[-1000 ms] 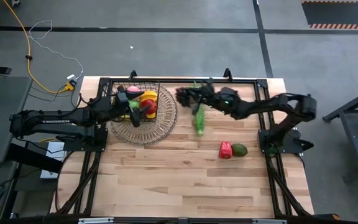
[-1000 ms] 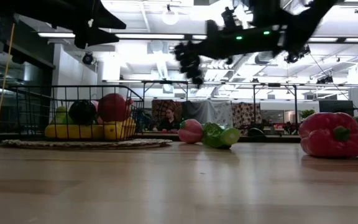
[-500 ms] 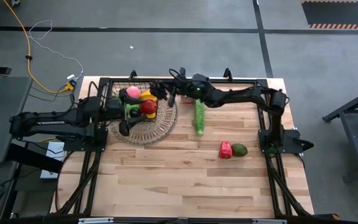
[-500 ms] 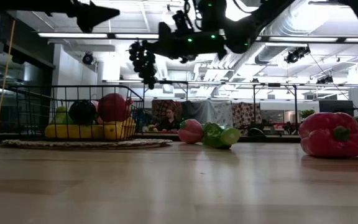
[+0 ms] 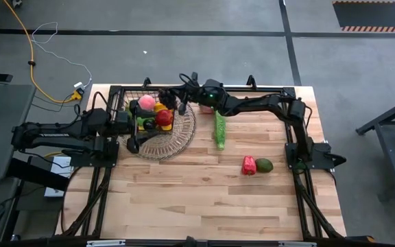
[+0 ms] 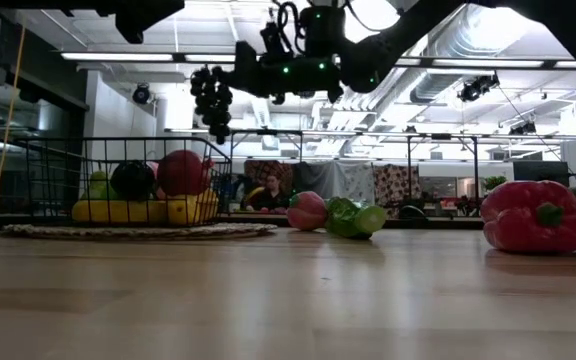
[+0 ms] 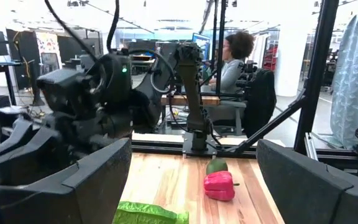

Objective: Build produce basket
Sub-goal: Put the black grapes into the black wire basket

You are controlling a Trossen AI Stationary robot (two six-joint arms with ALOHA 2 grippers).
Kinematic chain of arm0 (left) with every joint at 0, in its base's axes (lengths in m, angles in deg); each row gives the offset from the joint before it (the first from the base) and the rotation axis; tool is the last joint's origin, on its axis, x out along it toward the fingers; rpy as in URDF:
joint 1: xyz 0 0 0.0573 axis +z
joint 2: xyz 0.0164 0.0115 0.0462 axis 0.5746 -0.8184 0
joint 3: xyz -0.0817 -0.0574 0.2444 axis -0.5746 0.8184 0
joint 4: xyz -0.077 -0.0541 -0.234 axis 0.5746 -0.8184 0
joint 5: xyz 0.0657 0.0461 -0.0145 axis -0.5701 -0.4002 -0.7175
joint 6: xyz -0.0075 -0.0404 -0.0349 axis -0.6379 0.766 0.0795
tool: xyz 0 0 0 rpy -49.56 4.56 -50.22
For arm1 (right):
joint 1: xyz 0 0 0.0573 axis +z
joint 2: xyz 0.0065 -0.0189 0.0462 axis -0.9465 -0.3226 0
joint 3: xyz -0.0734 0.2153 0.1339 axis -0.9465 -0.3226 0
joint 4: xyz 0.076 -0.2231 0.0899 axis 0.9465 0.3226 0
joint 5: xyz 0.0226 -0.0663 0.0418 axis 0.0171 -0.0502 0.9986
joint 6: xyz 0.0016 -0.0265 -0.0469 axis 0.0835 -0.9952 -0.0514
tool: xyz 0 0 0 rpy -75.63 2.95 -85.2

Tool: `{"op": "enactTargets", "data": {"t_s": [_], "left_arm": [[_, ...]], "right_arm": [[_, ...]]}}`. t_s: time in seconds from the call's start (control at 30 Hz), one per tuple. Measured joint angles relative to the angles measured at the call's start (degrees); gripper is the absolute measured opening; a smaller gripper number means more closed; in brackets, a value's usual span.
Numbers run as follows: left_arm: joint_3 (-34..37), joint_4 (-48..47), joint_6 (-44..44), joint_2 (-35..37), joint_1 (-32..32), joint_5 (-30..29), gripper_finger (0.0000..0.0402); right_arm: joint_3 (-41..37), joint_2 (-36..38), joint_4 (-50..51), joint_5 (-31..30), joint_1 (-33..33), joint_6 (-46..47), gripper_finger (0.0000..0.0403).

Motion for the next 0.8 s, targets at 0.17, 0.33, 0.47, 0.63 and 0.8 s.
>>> {"op": "enactTargets", "data": {"t_s": [0.17,0.33,0.47,0.63,0.8], "left_arm": [[0.0,0.0,0.0,0.0,0.0,0.0,0.0335],[0.0,0.0,0.0,0.0,0.0,0.0,0.0335],[0.0,0.4,0.1,0.0,0.0,-0.2,0.0335],[0.0,0.4,0.4,0.0,0.0,-0.2,0.0335],[0.0,0.4,0.4,0.0,0.0,-0.2,0.0335]], "right_arm": [[0.0,-1.6,-1.0,-0.5,-1.5,0.1,0.0000],[0.0,-2.7,-4.5,-0.1,-2.4,0.5,0.0002],[0.0,-3.2,-6.4,0.0,-2.5,2.2,0.0003],[0.0,-3.2,-5.0,0.0,-2.4,3.3,0.0004],[0.0,-3.2,-4.3,1.6,-2.4,4.0,0.0004]]}}
